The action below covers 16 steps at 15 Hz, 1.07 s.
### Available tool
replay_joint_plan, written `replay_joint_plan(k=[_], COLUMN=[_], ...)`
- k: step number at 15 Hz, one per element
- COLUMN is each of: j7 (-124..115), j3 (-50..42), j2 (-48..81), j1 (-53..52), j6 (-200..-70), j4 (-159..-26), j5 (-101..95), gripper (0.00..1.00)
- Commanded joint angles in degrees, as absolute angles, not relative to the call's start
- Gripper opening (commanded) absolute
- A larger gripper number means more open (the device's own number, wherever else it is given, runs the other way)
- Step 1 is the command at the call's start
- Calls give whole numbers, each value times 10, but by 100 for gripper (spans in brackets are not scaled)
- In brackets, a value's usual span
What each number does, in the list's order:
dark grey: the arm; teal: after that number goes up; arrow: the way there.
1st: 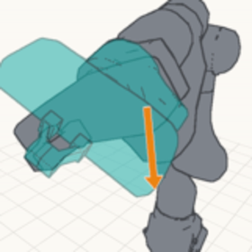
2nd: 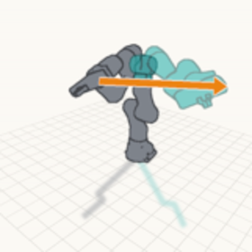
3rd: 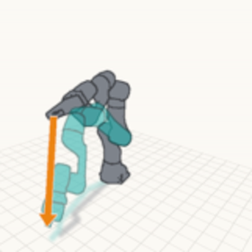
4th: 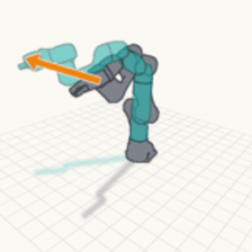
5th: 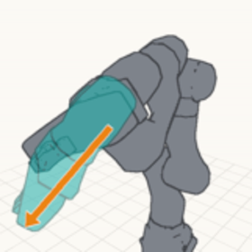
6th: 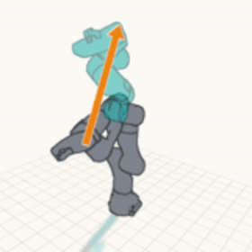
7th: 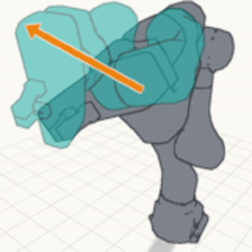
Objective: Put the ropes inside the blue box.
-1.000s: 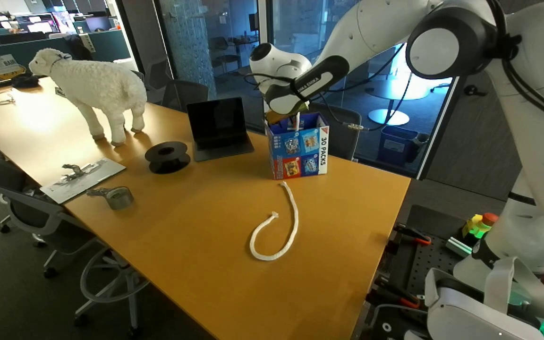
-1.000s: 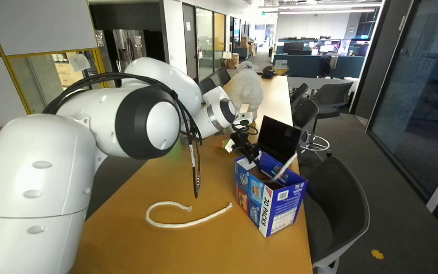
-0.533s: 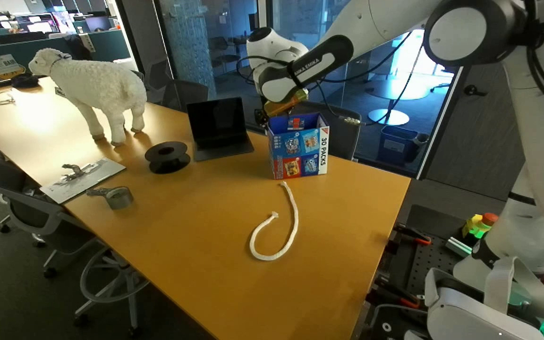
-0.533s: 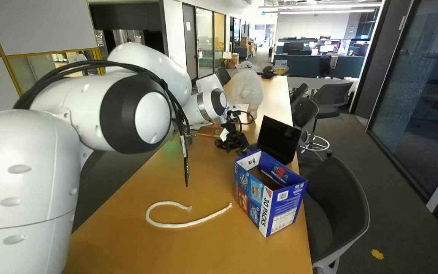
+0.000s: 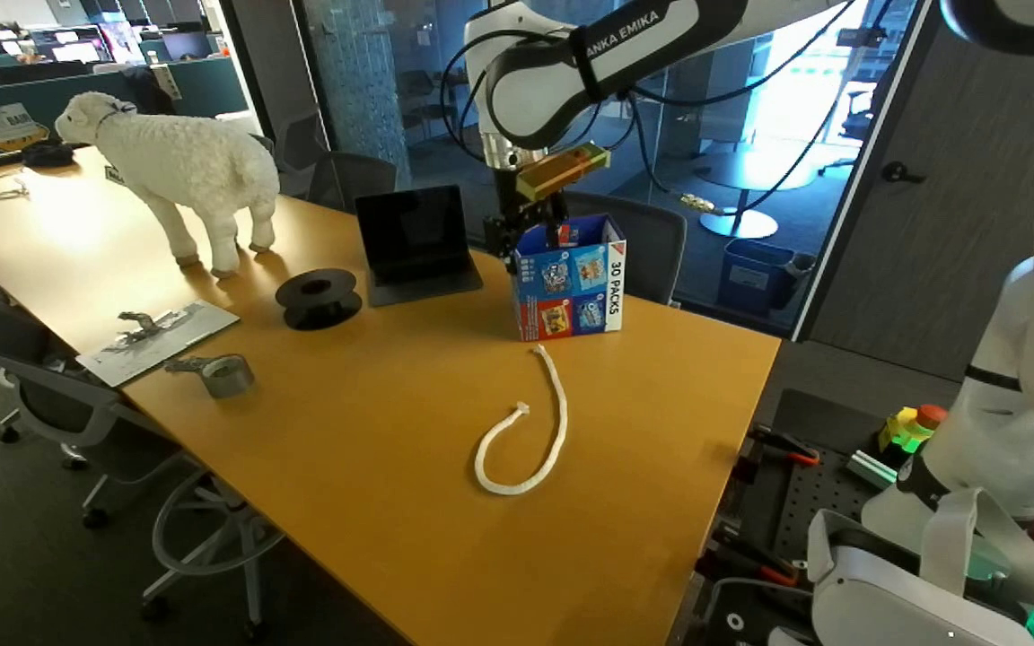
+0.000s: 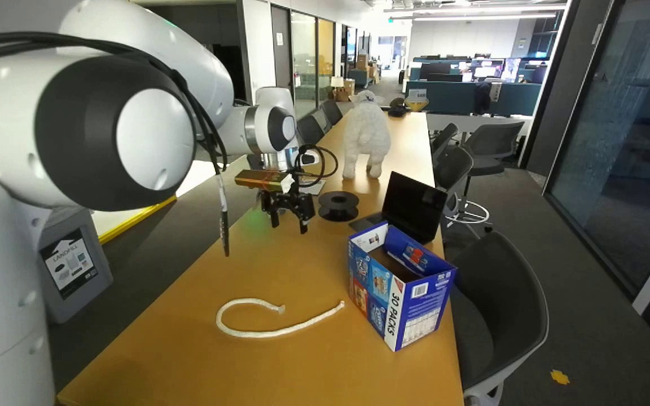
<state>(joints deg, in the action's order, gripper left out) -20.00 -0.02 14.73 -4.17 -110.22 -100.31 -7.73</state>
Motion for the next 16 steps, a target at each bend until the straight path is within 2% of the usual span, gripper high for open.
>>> replay_joint_plan(k=[1, 9, 16], j7=[-164, -83, 155], j3=[30, 93, 173], j2=[83, 129, 202], j1=[-65, -115, -72], j6=[-1131, -1409, -1598], j4=[-1109, -1234, -1294], j5=[-71, -75, 40], gripper=[100, 100, 100])
